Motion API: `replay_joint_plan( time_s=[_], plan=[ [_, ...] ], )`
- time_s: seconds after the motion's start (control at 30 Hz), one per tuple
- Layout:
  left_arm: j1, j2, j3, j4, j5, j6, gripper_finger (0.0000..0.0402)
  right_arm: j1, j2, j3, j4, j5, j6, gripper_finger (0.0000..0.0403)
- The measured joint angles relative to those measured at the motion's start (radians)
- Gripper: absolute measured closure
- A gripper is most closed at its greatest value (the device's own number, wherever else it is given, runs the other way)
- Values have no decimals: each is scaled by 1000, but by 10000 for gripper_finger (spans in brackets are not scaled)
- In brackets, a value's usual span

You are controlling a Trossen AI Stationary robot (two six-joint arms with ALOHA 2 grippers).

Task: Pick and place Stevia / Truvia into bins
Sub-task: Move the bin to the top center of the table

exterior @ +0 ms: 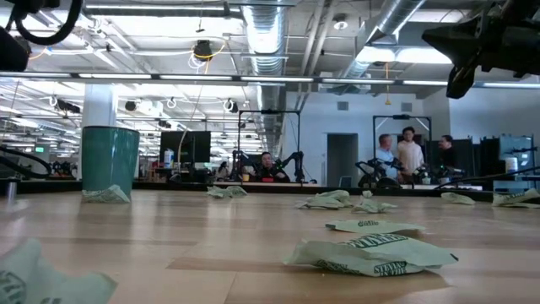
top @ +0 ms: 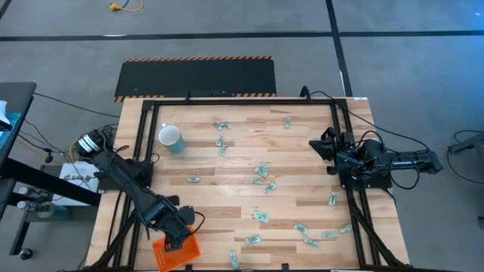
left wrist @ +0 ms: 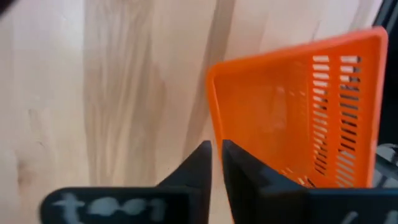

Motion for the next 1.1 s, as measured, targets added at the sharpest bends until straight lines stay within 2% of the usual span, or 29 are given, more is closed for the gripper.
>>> replay_joint_plan(
  time_s=[0.33, 0.47, 0.63, 0.87, 1.1],
  plan=[
    [-10, 0, -1, 7, -51, -38, 243, 0, 0, 0, -16, 0, 0, 403],
    [-27, 0, -1, 30, -101, -37, 209, 0, 0, 0, -31, 0, 0, 403],
    [-41, 0, -8, 43, -153, -23, 198, 0, 0, 0, -34, 0, 0, 403],
    [-45, 0, -82, 169, -117, -37, 197, 0, 0, 0, -38, 0, 0, 403],
    [-45, 19, -110, 168, -135, -66, 197, 0, 0, 0, -38, 0, 0, 403]
  ],
)
